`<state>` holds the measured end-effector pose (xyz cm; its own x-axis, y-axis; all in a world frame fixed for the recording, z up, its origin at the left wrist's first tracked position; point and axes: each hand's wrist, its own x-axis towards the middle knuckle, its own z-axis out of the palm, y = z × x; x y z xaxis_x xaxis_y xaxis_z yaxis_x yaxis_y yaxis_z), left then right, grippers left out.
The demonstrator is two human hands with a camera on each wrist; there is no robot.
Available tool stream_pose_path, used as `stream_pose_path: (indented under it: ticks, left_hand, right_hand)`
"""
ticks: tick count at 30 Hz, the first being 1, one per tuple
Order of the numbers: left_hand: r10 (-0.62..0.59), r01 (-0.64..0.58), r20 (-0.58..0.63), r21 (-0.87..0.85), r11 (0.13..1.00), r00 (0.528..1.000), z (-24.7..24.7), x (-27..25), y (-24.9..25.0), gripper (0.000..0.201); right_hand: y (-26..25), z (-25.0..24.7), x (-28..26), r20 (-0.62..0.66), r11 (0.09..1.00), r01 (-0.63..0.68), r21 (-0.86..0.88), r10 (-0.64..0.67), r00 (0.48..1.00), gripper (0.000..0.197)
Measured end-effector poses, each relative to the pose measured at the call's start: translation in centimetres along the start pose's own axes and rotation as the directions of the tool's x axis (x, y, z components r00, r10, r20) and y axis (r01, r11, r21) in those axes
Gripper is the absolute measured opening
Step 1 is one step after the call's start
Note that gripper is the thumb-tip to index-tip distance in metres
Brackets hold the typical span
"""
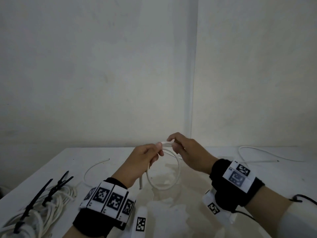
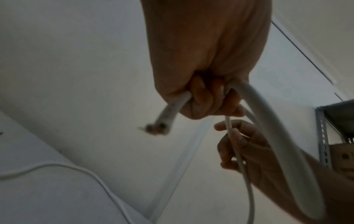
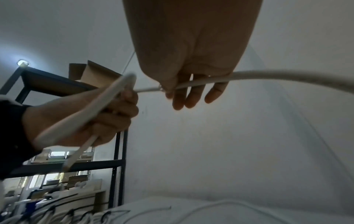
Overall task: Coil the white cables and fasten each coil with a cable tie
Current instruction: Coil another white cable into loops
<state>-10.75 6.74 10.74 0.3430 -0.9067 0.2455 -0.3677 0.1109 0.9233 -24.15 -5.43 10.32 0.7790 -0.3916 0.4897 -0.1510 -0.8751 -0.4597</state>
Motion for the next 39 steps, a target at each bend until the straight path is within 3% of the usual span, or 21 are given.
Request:
stream_pose_path:
  ticks: [2,5,8,11,16,23,25,29,31,39]
  left_hand:
    - [-0.052,0.048,-0.030,-0.113,0.992,0.998,-0.2,-0.2,0.0,0.038]
    - [-0.122,0.115,-0.035,-0.159,0.980,0.992,-0.3,-0.6,-0.4,0.040]
    - [-0.157,0.151,-0.072,-0.084,0.985,0.985,-0.1,-1.0,-1.1,0.041]
    - [-0.091,0.103,-0.128,0.093,0.990,0.988,0.2,-1.0,-1.6,0.039]
    - [-0.001,0.026,-0.196,0.126,0.992,0.981,0.3,-0.6,-1.7,0.035]
    - [0.011,0.003,-0.241,0.056,0.998,0.970,0.4,-0.5,-2.3,0.022]
    - [-0.007,0.015,-0.259,0.028,0.999,0.966,0.4,-0.7,-2.5,0.024]
    - [0.010,0.008,-0.310,0.058,0.998,0.951,0.3,-0.6,-2.7,0.024]
    - [0.022,0.000,-0.315,0.070,0.998,0.949,0.4,-0.6,-2.6,0.024]
    - [0.015,-0.002,-0.114,0.117,0.993,0.993,0.6,-1.1,-1.6,0.024]
  right_hand:
    - [-0.2,1.2,-0.7,-0.037,0.994,-0.020,0.107,0.025,0.999,0.010]
    - [-0.1,1.8,-0.9,0.004,0.990,-0.051,0.130,0.051,0.999,0.015]
    - [0.3,1.4,-0.7,0.047,0.998,-0.008,-0.064,0.011,0.999,0.023]
    - [0.5,0.4,-0.5,0.095,0.969,0.003,-0.248,0.021,0.995,0.025]
    - [-0.6,-1.6,-0.2,0.065,0.980,-0.172,0.100,0.166,0.984,0.028]
    - [0.0,-1.4,1.4,0.295,0.889,-0.346,0.301,0.258,0.920,0.036]
    - [0.0,-0.5,1.1,0.268,0.898,-0.320,0.303,0.241,0.933,0.034]
    - [-0.2,1.6,-0.1,0.080,0.979,-0.121,0.163,0.109,0.991,0.013]
    - [-0.2,2.2,-0.7,0.017,0.989,-0.069,0.127,0.068,0.998,0.015]
    - [1.3,0.3,-0.8,0.045,0.990,-0.128,0.060,0.126,0.991,0.024]
